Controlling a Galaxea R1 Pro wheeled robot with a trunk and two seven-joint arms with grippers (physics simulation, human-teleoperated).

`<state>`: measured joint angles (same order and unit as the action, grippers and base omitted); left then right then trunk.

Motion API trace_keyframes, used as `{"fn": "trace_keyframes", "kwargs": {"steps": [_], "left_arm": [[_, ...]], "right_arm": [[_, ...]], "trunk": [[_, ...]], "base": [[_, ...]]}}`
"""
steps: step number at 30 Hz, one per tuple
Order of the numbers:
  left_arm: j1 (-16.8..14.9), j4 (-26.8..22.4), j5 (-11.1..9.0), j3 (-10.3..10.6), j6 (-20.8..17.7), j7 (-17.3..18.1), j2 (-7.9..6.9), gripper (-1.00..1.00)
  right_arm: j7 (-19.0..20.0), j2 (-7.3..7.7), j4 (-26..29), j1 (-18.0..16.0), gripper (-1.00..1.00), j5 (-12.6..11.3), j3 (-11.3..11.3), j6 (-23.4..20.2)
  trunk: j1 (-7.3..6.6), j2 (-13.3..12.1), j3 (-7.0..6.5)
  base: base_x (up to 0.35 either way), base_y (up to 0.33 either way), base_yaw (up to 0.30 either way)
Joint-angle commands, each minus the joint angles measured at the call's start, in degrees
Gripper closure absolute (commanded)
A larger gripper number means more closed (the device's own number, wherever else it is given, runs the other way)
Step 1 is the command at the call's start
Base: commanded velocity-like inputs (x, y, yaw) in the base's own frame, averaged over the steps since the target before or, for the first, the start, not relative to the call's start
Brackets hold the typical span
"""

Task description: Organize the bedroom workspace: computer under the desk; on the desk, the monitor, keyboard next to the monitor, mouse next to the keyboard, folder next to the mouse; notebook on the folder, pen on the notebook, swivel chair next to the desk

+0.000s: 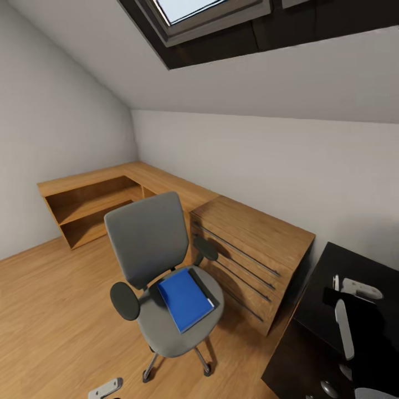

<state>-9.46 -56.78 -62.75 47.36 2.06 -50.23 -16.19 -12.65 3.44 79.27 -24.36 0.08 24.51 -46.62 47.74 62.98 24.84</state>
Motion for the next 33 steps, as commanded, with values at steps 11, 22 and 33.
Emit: {"fn": "trace_keyframes", "kwargs": {"steps": [11, 22, 33], "left_arm": [[-0.08, -0.33, -0.41, 0.10, 0.22, -0.36, -0.07, -1.00], [-0.07, -3.80, -0.41, 0.11, 0.31, -0.48, -0.16, -1.00], [-0.09, -3.87, -0.42, -0.02, 0.31, -0.39, -0.16, -1.00]], "right_arm": [[0.09, 2.61, -9.76, -3.08, 1.00, -0.35, 0.08, 6.42], [0.29, 4.96, -28.73, -9.73, 1.00, -4.07, 1.32, 17.08], [0.08, 6.62, -44.28, -14.98, 1.00, -4.12, 1.41, 29.10]], "trunk": [[0.00, 0.04, 0.06], [0.00, 0.04, 0.06], [1.32, 2.45, 1.14]], "base": [[0.000, -0.014, 0.000], [0.000, 0.000, 0.000], [0.000, 0.000, 0.000]]}}
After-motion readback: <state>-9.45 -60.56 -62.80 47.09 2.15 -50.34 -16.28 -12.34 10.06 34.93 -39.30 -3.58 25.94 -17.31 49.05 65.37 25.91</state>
